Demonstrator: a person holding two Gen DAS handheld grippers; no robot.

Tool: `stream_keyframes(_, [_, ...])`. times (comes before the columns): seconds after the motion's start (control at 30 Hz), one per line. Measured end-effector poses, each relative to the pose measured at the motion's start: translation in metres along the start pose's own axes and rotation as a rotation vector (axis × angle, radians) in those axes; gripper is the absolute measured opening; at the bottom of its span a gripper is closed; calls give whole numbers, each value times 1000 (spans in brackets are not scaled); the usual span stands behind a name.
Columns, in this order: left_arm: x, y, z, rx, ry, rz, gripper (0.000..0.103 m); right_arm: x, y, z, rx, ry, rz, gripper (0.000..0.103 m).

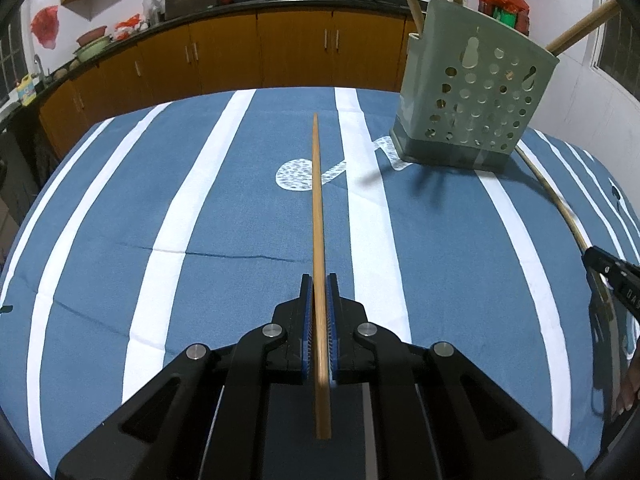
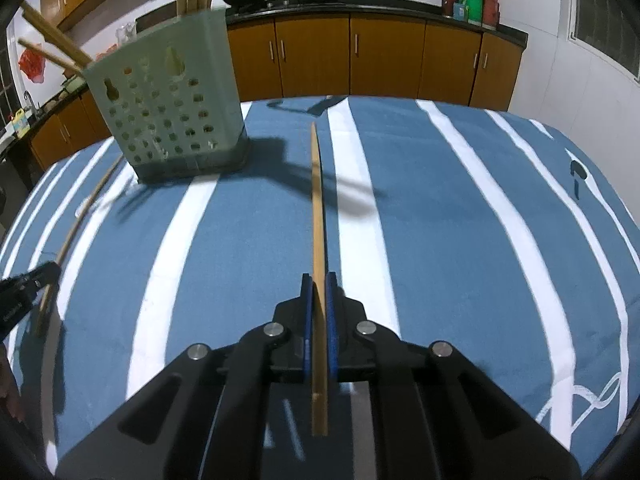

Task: Organize utensils
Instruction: 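Lift both held chopsticks upright and carry them over the green basket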

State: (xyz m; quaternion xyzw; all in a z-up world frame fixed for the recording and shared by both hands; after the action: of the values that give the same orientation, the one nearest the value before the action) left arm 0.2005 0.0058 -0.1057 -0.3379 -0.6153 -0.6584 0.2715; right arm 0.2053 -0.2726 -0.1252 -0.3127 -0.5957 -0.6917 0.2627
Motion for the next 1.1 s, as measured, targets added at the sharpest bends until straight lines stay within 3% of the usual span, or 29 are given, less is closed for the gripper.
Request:
stream_keyframes(0.1, [12, 5, 6, 15, -9, -32, 7, 20, 12, -5, -11, 4, -55, 8])
stream_keyframes(0.33, [69, 40, 16, 50, -48, -206, 7, 79, 50, -6, -35, 26, -233, 8])
stream_keyframes(0.63, [122, 82, 21, 67, -97, -358, 7, 124, 81, -6, -40, 66, -371, 8])
stream_keyframes(1.0, [174, 121, 2, 34, -180, -514, 7, 200, 128, 13, -63, 293, -528, 8])
stream_keyframes(1.1, [186, 133, -5, 32, -195, -573, 7, 216, 140, 22, -54, 316, -589, 8])
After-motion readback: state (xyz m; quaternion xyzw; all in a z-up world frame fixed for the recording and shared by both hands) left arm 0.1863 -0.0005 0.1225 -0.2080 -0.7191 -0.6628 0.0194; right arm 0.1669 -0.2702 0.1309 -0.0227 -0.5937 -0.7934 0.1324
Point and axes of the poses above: each gripper's, at about its wrist camera, not at the fingertips, and x roughly against the way its jaws point, z to its left, y to its top, the point moved 3 cm from there along -x, roughly the way its jaws point, and after that the axes turned 3 degrees about -x, right-handed, at the moved point
